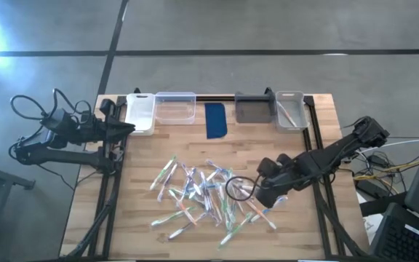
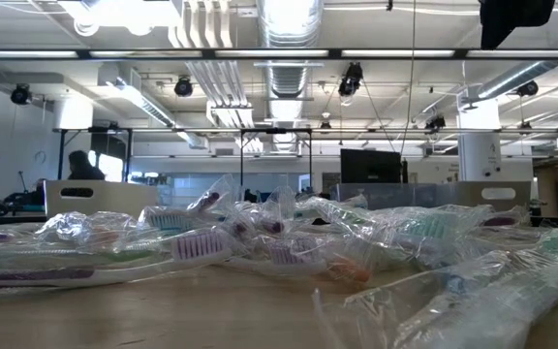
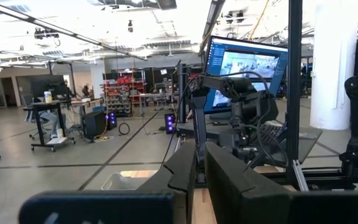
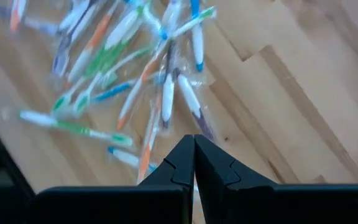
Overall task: Pick & Place Toothbrushes
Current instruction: Put the purple toothbrush into the black bin
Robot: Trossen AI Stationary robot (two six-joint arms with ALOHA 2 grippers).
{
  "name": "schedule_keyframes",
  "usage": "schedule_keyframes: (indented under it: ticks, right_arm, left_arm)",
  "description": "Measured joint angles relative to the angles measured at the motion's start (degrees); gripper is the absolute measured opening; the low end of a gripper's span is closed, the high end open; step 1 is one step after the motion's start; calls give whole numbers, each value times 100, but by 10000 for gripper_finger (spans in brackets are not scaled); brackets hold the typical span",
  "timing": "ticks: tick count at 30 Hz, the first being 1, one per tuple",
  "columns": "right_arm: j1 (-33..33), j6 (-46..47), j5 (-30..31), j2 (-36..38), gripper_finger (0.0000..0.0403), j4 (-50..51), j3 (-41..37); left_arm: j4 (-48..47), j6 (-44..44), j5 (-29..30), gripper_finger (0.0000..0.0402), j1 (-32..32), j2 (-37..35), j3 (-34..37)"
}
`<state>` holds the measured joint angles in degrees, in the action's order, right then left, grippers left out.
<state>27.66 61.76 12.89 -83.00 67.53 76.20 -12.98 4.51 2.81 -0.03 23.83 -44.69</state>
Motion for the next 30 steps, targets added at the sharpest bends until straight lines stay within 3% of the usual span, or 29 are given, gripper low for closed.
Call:
schedule_keyframes:
  ticks: [7,18,21,30]
  right_arm:
    - [-221,-952,-564,-38,8,-4,-111]
    - [-646,-2190,-678,-339,19,-24,-167]
    - [-748,-2104,-612,-337,46,-42,-177]
    - [-1007,-404,18,-260,143,172,-214]
  left_arm:
    - [-1,0,0,42,0,-2,0]
    - [0,0,2,42,2,0,0]
    - [0,0,0,42,2,-1,0]
    - [0,0,2,42,2,-2,0]
